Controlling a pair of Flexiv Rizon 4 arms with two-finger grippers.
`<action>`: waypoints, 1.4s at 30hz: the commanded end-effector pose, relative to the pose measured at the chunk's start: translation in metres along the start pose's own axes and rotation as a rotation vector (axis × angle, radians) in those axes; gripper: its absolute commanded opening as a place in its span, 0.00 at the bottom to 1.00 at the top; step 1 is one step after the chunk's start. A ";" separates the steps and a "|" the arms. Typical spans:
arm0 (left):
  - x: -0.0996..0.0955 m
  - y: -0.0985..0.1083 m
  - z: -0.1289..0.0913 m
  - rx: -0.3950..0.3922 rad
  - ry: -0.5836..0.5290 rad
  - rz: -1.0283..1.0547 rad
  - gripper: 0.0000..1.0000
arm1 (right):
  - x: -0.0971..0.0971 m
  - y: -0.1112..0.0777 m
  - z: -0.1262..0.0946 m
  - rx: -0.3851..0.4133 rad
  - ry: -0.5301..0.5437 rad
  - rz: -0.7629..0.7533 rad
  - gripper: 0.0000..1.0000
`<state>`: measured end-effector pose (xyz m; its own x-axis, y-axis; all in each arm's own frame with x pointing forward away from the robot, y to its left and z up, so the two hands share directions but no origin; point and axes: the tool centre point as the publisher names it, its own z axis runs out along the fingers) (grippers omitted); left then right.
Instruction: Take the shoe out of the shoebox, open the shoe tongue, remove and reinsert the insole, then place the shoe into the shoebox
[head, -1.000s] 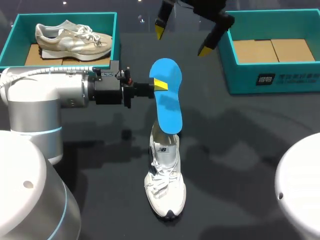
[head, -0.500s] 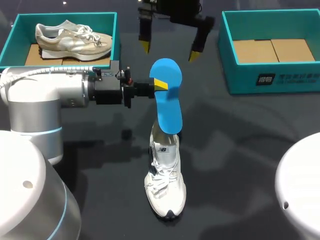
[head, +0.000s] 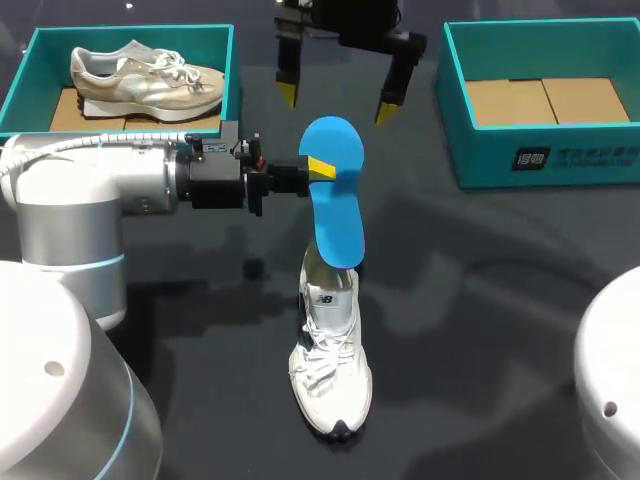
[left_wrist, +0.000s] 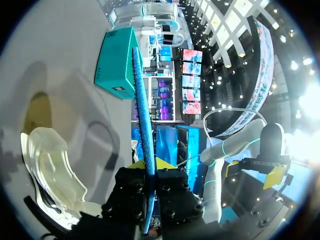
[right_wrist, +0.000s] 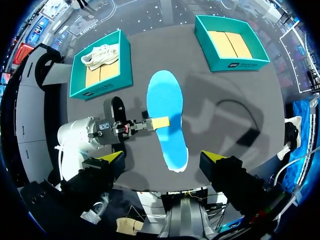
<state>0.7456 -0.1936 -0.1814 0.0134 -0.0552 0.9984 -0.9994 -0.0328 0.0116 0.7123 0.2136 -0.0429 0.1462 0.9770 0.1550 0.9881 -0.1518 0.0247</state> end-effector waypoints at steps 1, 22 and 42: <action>0.000 0.001 0.000 0.002 0.000 0.000 0.00 | -0.015 0.000 0.003 0.000 0.072 -0.003 1.00; 0.000 0.001 0.000 0.002 0.000 0.000 0.00 | -0.051 0.014 0.023 0.065 0.581 0.012 1.00; 0.000 0.001 0.000 0.002 0.000 0.000 0.00 | -0.060 0.017 0.055 0.029 0.976 -0.041 1.00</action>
<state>0.7457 -0.1935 -0.1816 0.0134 -0.0550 0.9984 -0.9994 -0.0327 0.0116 0.7295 0.1648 -0.0977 0.0514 0.7136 0.6987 0.9961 -0.0870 0.0156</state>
